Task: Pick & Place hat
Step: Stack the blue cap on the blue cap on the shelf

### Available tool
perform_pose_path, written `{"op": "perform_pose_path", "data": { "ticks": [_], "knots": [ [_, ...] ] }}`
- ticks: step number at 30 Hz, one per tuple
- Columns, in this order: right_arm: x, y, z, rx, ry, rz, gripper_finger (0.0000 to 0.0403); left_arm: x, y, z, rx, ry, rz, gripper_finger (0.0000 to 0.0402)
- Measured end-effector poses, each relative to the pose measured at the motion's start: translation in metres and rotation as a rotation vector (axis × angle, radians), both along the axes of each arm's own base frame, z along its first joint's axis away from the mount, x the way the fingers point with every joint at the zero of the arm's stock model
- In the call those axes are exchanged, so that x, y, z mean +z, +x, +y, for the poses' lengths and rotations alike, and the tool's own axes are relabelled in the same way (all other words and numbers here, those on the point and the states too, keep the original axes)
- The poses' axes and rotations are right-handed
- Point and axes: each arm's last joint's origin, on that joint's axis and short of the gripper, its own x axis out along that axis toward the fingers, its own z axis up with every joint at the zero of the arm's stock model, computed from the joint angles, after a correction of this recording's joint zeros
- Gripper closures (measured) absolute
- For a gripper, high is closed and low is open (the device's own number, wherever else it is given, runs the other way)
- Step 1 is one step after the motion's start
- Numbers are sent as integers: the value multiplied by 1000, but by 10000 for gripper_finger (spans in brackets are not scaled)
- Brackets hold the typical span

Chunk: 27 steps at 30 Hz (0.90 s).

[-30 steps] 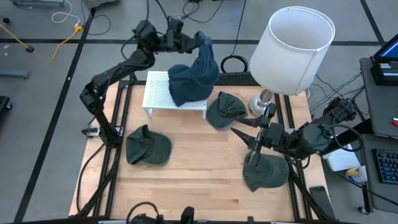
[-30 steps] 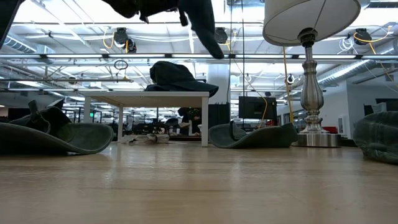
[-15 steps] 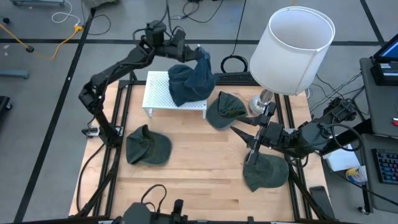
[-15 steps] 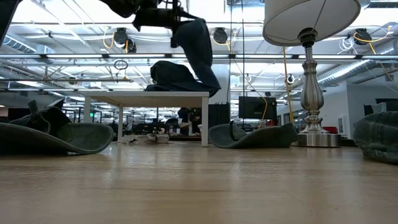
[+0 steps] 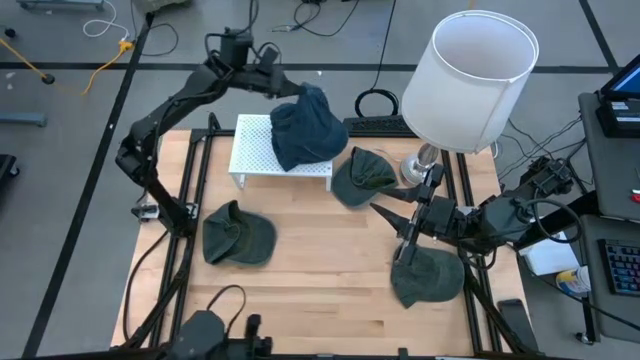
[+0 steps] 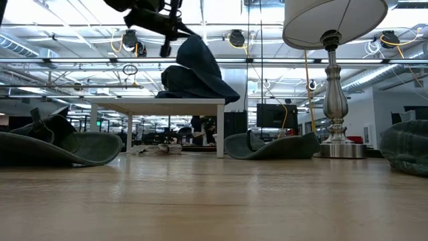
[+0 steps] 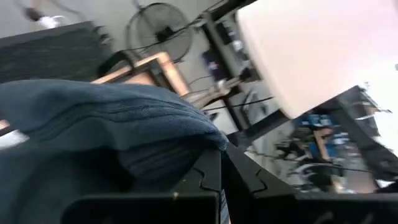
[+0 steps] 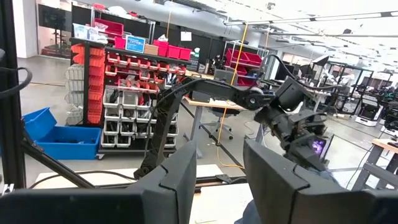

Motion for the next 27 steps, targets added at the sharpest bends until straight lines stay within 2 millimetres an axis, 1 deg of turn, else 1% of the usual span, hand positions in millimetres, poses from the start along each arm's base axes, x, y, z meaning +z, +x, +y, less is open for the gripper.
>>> {"op": "perform_pose_path", "data": {
  "ticks": [3,6,9,12,17,23,27],
  "knots": [
    [0,0,0,0,0,0,277,-1,-10,-6,39,13,84,402],
    [0,0,0,0,0,0,277,-8,-16,-11,74,12,189,402],
    [0,0,0,0,0,0,277,-15,-16,-18,97,2,288,402],
    [0,0,0,0,0,0,277,-21,-16,-22,159,-1,393,401],
    [0,2,-3,-10,-2,2,277,-26,-20,-24,209,-18,488,401],
    [0,4,-8,-32,-3,4,277,-36,-30,-31,230,-28,672,401],
    [0,6,-11,-44,-3,5,277,-37,-29,-33,246,2,724,401]
  ]
}}
